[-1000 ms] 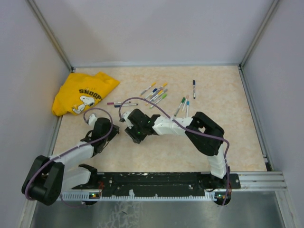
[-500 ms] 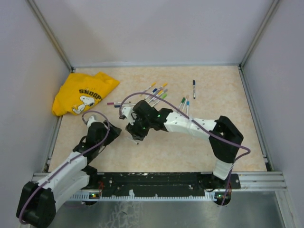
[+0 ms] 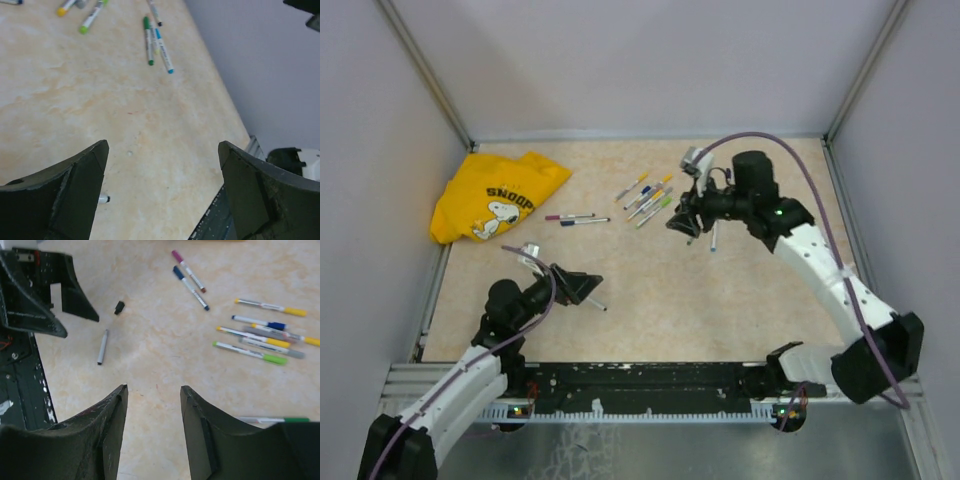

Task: Open the pen caps
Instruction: Move the pen to the center of the board.

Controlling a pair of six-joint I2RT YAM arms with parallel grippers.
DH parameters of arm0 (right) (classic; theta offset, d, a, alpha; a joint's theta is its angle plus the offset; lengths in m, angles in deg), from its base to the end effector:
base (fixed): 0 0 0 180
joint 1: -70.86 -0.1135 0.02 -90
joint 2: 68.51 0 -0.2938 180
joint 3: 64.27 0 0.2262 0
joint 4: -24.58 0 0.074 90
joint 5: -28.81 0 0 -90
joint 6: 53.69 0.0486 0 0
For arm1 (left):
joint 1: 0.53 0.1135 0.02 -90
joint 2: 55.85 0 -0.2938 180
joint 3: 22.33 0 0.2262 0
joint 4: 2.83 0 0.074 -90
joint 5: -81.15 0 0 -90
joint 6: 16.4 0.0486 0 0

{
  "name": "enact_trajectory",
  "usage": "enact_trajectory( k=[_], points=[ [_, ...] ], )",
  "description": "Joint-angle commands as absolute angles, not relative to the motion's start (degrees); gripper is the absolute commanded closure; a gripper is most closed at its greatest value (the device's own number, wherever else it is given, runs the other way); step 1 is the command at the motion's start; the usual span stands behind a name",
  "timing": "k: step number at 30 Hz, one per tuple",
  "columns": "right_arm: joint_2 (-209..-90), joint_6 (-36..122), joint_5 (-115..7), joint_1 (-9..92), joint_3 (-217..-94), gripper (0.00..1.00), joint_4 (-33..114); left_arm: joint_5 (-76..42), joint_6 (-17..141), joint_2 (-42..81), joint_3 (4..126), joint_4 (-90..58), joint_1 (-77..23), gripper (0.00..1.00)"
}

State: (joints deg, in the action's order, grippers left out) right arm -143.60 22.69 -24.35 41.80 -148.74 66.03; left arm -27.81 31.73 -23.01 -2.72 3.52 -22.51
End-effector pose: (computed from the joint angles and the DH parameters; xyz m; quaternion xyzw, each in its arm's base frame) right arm 0.2160 0.1533 0.3743 -0.4446 0.7175 0.3357 0.4182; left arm 0.0984 -0.0567 0.2067 -0.0198 0.7458 -0.4506 0.4902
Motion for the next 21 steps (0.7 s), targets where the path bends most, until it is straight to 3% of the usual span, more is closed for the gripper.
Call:
enact_trajectory(
  k=[1,7,13,16,21],
  points=[
    [-135.15,27.14,-17.55,50.26,-148.28,0.53,61.13,-40.7,27.71,-19.93,-6.45,32.24,-22.23,0.03],
    [-132.27,23.37,-20.06,51.84,-147.01,0.47,64.49,-50.78,30.73,-9.54,1.99,33.94,-24.61,0.0],
    [-129.06,26.7,-11.94,58.67,-138.32,0.25,56.89,-32.24,49.29,-4.27,10.27,19.84,-46.77,0.0],
    [-127.14,29.51,-7.86,62.93,-133.7,0.23,51.45,-32.4,47.78,0.41,8.45,27.0,-48.23,0.0],
    [-122.92,28.7,-11.3,64.62,-126.2,0.2,46.0,-30.73,43.28,10.24,6.69,38.93,-48.21,0.0]
  ],
)
